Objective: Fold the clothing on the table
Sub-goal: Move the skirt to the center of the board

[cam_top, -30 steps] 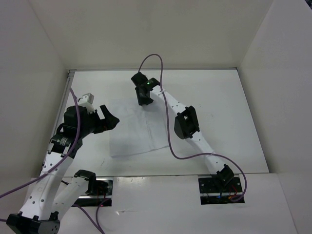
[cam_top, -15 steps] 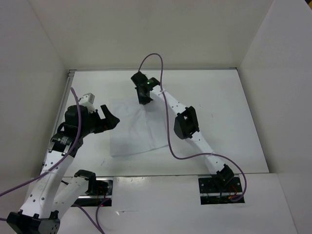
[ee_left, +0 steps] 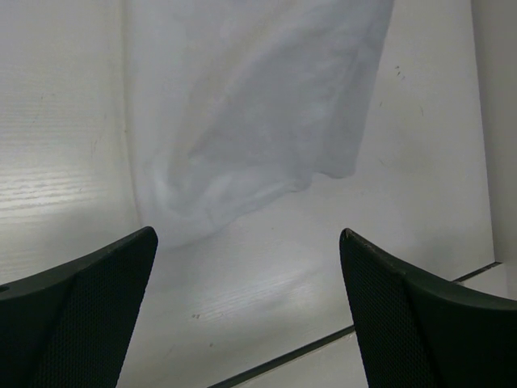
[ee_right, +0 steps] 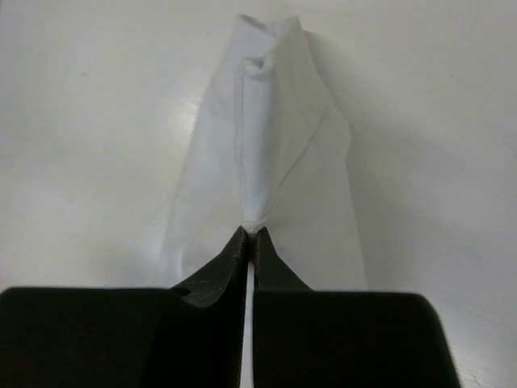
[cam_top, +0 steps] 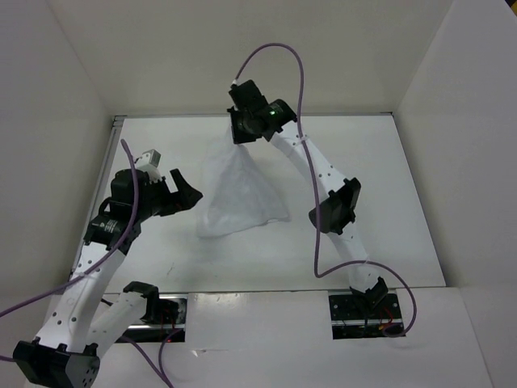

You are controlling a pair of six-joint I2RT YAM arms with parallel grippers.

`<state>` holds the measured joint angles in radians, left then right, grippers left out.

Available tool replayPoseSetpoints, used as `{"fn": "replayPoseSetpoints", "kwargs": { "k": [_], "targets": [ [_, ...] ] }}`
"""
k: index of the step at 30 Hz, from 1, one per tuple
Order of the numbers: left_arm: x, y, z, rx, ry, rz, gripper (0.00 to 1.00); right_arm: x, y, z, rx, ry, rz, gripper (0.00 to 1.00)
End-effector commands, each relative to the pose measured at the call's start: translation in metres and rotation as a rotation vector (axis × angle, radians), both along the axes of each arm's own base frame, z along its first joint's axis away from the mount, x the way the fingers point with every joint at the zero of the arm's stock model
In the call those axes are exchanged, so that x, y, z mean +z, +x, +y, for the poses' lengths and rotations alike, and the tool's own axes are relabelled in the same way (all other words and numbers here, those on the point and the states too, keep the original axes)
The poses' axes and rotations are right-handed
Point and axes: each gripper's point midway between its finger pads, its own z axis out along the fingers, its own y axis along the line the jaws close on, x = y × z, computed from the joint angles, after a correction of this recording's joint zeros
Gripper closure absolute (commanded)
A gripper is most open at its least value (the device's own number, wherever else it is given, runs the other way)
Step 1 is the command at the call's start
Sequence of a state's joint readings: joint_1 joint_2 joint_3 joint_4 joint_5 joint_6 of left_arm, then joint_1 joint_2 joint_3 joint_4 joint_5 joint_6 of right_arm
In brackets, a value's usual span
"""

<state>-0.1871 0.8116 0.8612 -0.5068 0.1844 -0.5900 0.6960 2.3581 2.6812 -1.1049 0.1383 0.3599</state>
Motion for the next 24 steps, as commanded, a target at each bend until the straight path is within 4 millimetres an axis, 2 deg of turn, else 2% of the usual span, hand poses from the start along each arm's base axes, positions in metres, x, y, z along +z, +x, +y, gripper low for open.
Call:
{"fn": "replayPoseSetpoints", "kwargs": {
  "k": [1,2,4,5,6,7,8,9,10,12,15,16,19,22,23,24],
  "targets": [
    [0.035,0.011,-0.014,-0.033,-0.082,-0.093,0.00,0.052,-0.031,0.007,0.136,0.109,-0.019,1.00],
    [0.038,0.012,-0.014,-0.038,-0.090,-0.104,0.00,0.058,-0.036,0.012,0.174,0.133,-0.021,1.00],
    [0.040,0.011,-0.017,-0.042,-0.115,-0.103,0.00,0.071,-0.034,0.003,0.142,0.149,-0.040,1.00],
    [0.035,0.011,-0.016,-0.042,-0.117,-0.089,0.00,0.077,-0.033,-0.001,0.139,0.161,-0.045,1.00],
    [0.035,0.011,-0.016,-0.038,-0.124,-0.085,0.00,0.083,-0.045,0.005,0.219,0.210,-0.014,1.00],
    [0.030,0.011,-0.014,-0.028,-0.122,-0.075,0.00,0.096,-0.048,0.003,0.214,0.233,-0.032,1.00],
    [0.033,0.010,-0.013,-0.029,-0.124,-0.086,0.00,0.099,-0.044,-0.001,0.182,0.226,-0.050,1.00],
    [0.030,0.008,-0.013,-0.028,-0.122,-0.074,0.00,0.101,-0.031,-0.013,0.105,0.182,-0.098,1.00],
    [0.032,0.011,-0.005,0.011,-0.110,-0.088,0.00,0.099,-0.032,-0.015,0.114,0.165,-0.097,1.00],
    [0.026,0.012,0.004,0.064,-0.094,-0.062,0.00,0.102,-0.039,-0.006,0.165,0.202,-0.080,1.00],
    [0.036,0.020,0.023,0.190,-0.099,-0.072,0.00,0.083,-0.044,0.008,0.195,0.163,-0.060,1.00],
    [0.041,0.021,0.024,0.207,-0.114,-0.076,0.00,0.084,-0.059,0.022,0.280,0.201,-0.029,1.00],
    [0.059,0.023,0.028,0.226,-0.127,-0.114,0.00,0.109,-0.087,0.050,0.439,0.313,-0.037,1.00],
    [0.069,0.023,0.033,0.247,-0.127,-0.139,0.00,0.183,-0.139,0.062,0.596,0.461,-0.133,1.00],
    [0.069,0.023,0.033,0.247,-0.127,-0.139,0.00,0.187,-0.142,0.062,0.612,0.473,-0.135,1.00],
    [0.072,0.022,0.036,0.257,-0.128,-0.148,0.00,0.216,-0.159,0.056,0.637,0.522,-0.180,1.00]
  ]
}}
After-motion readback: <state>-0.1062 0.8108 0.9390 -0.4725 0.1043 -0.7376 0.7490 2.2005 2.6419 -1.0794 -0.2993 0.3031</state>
